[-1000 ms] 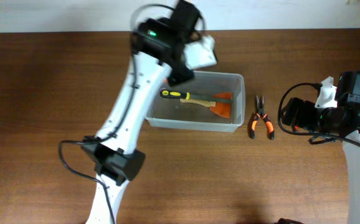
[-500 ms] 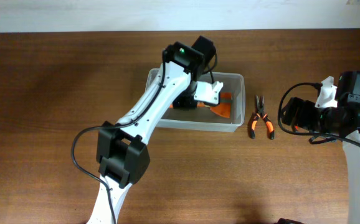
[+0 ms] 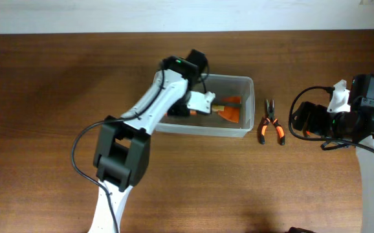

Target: Pack container

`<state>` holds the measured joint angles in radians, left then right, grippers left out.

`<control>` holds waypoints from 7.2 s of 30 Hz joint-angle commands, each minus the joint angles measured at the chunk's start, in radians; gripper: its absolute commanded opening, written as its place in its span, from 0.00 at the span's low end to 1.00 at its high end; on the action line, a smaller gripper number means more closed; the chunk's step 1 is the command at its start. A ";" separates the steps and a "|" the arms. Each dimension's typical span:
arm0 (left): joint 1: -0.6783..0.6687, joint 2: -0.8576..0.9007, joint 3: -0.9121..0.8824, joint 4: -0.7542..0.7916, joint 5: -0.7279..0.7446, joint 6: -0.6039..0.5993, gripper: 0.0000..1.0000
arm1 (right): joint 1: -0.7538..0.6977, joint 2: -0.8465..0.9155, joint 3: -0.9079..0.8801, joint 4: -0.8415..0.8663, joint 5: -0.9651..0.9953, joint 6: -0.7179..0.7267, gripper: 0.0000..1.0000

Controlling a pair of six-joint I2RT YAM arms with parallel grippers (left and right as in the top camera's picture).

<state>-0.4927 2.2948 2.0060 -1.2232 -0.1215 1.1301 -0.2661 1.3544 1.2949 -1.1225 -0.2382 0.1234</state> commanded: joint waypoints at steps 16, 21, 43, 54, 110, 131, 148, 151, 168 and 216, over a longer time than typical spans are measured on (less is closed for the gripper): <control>0.044 -0.012 -0.010 0.045 0.098 0.119 0.08 | -0.004 0.004 0.016 -0.020 -0.013 -0.002 0.99; 0.044 -0.012 -0.010 0.063 0.100 0.138 0.10 | -0.004 0.005 0.016 -0.020 -0.013 -0.002 0.99; 0.072 -0.189 0.209 0.029 0.182 -0.502 0.99 | -0.004 0.005 0.016 0.012 -0.013 -0.002 0.99; 0.335 -0.489 0.310 0.028 0.127 -0.794 0.99 | -0.004 0.027 0.016 0.002 0.090 -0.002 0.96; 0.849 -0.460 0.285 -0.148 0.129 -1.006 0.99 | 0.142 0.669 0.094 0.132 0.163 -0.168 0.75; 0.849 -0.460 0.285 -0.148 0.129 -1.006 0.99 | 0.142 0.683 0.093 0.150 0.175 -0.168 0.13; 0.849 -0.460 0.285 -0.148 0.129 -1.006 0.99 | 0.130 0.618 0.332 -0.091 0.173 -0.168 0.04; 0.849 -0.460 0.285 -0.148 0.129 -1.006 0.99 | 0.143 0.572 0.457 -0.177 0.159 -0.169 0.04; 0.849 -0.460 0.285 -0.148 0.129 -1.006 0.99 | 0.497 0.505 0.682 -0.211 0.090 -0.674 0.04; 0.849 -0.460 0.285 -0.148 0.129 -1.006 0.99 | 0.588 0.909 0.665 -0.134 -0.064 -1.160 0.99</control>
<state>0.3531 1.8393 2.2902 -1.3701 0.0006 0.1360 0.3069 2.2585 1.9606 -1.2537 -0.2695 -1.0878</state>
